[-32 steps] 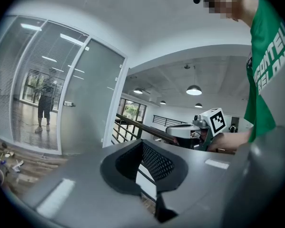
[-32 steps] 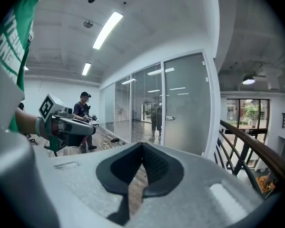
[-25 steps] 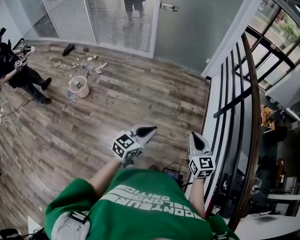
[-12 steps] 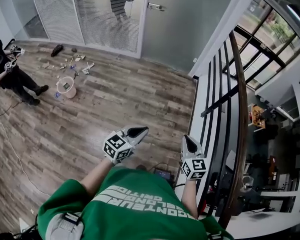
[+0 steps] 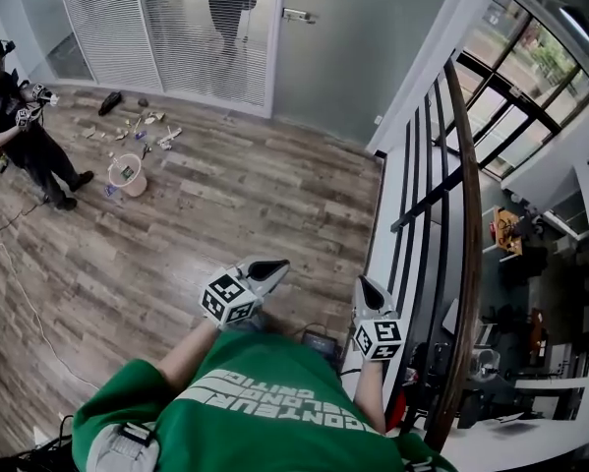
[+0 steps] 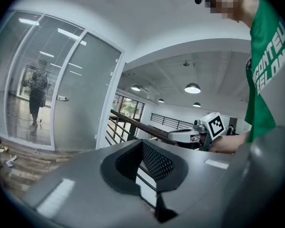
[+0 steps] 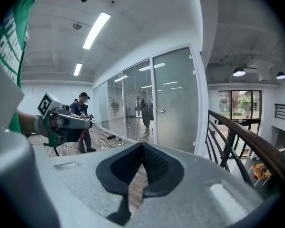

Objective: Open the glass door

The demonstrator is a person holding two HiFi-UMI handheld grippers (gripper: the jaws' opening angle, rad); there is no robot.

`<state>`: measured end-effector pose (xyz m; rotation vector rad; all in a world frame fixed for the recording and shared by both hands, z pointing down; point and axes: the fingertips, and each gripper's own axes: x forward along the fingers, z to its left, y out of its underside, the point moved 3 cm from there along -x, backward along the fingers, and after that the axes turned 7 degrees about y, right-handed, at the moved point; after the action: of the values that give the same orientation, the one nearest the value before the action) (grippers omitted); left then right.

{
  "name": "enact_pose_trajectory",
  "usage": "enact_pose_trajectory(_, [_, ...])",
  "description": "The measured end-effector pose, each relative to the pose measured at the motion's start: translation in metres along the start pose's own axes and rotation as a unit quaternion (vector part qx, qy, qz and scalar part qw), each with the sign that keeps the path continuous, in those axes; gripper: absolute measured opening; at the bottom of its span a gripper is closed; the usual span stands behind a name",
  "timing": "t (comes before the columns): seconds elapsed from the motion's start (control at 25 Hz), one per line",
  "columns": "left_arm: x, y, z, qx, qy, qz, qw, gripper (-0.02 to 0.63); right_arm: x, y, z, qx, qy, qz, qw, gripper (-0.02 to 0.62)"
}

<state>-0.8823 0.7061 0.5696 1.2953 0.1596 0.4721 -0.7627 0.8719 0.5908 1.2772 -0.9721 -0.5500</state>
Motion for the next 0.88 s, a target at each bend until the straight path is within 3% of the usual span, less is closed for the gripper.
enact_pose_trajectory(0.28, [0.006, 0.008, 0.017, -0.019, -0.011, -0.004, 0.9998, 0.016, 0.015, 0.002, -0.002, -0.010, 0.001, 0.009, 1.000, -0.008])
enact_pose_trajectory(0.68, [0.032, 0.004, 0.030, -0.023, 0.012, -0.004, 0.9997, 0.015, 0.037, 0.010, -0.028, -0.009, 0.009, 0.030, 0.999, -0.008])
enact_pose_trajectory(0.88, [0.022, 0.004, 0.062, -0.028, -0.014, 0.000, 0.9995, 0.015, 0.065, 0.010, -0.024, -0.004, 0.005, 0.037, 0.999, -0.008])
